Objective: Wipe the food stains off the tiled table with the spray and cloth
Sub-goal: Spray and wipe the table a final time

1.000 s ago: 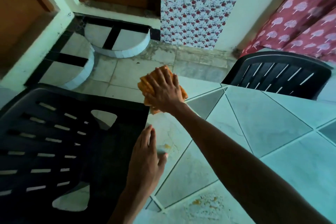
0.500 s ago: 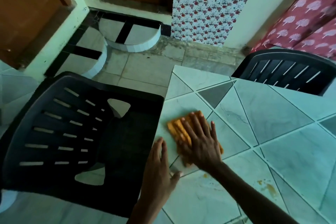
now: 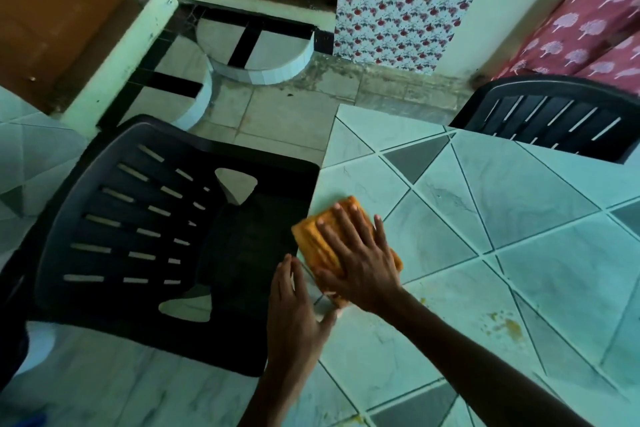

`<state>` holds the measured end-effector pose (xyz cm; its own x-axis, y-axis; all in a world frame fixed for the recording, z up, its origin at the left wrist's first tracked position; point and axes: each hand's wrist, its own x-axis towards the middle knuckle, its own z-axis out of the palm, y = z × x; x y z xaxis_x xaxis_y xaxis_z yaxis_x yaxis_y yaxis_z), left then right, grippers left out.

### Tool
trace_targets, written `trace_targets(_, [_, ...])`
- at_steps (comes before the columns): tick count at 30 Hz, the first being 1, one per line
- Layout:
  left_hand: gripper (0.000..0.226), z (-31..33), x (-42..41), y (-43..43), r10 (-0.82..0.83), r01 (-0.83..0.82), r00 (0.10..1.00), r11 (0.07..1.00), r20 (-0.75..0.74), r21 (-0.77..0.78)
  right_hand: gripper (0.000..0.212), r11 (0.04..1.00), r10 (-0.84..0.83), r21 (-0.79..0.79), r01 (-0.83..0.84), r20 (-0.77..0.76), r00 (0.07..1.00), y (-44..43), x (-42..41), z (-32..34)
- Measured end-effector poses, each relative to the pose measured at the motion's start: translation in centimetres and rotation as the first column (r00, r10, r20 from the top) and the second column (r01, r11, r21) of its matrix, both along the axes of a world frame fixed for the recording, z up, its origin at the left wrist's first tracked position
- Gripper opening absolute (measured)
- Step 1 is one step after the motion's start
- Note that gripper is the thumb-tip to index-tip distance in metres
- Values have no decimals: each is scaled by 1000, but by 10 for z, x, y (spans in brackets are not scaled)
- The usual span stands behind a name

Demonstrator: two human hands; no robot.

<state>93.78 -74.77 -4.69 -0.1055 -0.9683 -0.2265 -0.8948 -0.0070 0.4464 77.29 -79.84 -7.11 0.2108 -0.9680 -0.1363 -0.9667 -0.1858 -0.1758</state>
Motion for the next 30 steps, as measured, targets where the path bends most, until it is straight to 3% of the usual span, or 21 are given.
trace_targets(3, [113,0,2,-1,-7,8,1000,1000,-30,6,78,1000,4,11,-3,-24,1000,-4,-19,-2])
trace_targets(7, [113,-2,2,0,9,-9,998,1000,-61,-1,78,949,-315,29,314,12,949,-87,-7,0])
trace_targets(9, [112,-2,2,2,21,-22,997,1000,-70,-5,82,918,-395,35,395,-18,919,-116,12,4])
trace_targets(11, [111,-1,3,5,24,-25,996,1000,-86,-8,83,939,-341,29,342,-33,940,-117,25,8])
trace_targets(15, [110,2,2,6,46,-48,995,999,-88,-17,74,1000,-9,-11,9,-15,1000,-50,17,5])
trace_targets(21, [110,8,-2,2,42,-41,997,999,-61,10,68,988,155,-9,-156,-60,986,48,-39,-2])
trace_targets(27, [111,10,-6,2,105,-104,987,994,-121,18,71,985,167,-24,-168,-40,985,27,-17,-5])
trace_targets(30, [111,6,-4,2,125,-125,981,992,-151,11,75,962,271,-23,-272,-37,962,-19,-4,-4])
